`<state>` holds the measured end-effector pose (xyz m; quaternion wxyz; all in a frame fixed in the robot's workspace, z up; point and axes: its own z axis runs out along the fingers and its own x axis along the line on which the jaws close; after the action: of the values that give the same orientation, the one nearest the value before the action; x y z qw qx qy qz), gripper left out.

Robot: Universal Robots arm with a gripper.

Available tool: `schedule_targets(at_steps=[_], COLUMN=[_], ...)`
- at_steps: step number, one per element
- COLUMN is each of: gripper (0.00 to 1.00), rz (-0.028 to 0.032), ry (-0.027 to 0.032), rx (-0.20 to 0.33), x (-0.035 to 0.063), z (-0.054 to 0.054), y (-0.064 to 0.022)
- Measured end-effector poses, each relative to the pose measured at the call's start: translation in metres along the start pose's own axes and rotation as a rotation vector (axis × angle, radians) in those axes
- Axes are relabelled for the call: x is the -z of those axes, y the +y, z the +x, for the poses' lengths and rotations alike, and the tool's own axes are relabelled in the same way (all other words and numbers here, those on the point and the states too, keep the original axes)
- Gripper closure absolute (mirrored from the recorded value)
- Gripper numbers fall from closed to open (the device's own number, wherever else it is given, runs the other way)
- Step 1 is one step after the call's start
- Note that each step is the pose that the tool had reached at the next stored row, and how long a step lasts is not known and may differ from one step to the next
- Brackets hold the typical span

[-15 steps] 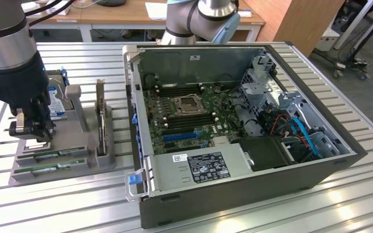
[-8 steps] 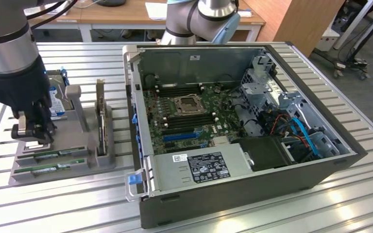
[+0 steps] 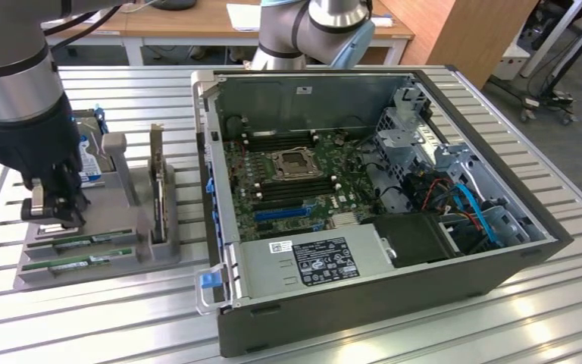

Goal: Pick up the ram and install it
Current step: 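Pick up the ram and move it above insertion slot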

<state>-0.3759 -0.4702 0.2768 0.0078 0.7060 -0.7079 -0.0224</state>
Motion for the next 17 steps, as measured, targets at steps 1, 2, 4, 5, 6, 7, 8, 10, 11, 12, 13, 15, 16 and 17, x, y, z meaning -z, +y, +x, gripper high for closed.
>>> schedule_targets(at_steps=[1,2,4,5,6,7,8,10,11,12,13,15,16,17], gripper=[0.64,0.64,0.64,0.64,0.64,0.64,0.64,0.64,0.64,0.64,0.64,0.64,0.64,0.64], rz=[-0.0001,0.0000,0.0000,0.0000,0.0000,-0.0001,-0.0002,-0.0003,-0.0002,0.0000,0.0003,0.0000,0.0000,0.0000], ry=[0.0000,0.0000,0.0001,0.0000,0.0000,0.0000,0.0001,0.0002,0.0001,0.0000,-0.0003,0.0000,-0.0001,-0.0001], rx=[0.000,0.000,0.000,0.000,0.000,0.000,0.000,0.000,0.000,0.000,0.000,0.000,0.000,0.000], x=[-0.0010,-0.0020,-0.0039,-0.0048,-0.0055,-0.0060,-0.0062,-0.0063,-0.0064,-0.0065,-0.0067,-0.0064,-0.0064,-0.0064], z=[0.0000,0.0001,0.0001,0.0001,0.0001,0.0001,0.0001,0.0001,0.0002,0.0003,0.0010,0.0034,0.0044,0.0051], y=[-0.0001,-0.0001,-0.0002,-0.0002,-0.0002,-0.0003,-0.0003,-0.0002,-0.0003,-0.0002,-0.0003,-0.0002,-0.0001,-0.0001])
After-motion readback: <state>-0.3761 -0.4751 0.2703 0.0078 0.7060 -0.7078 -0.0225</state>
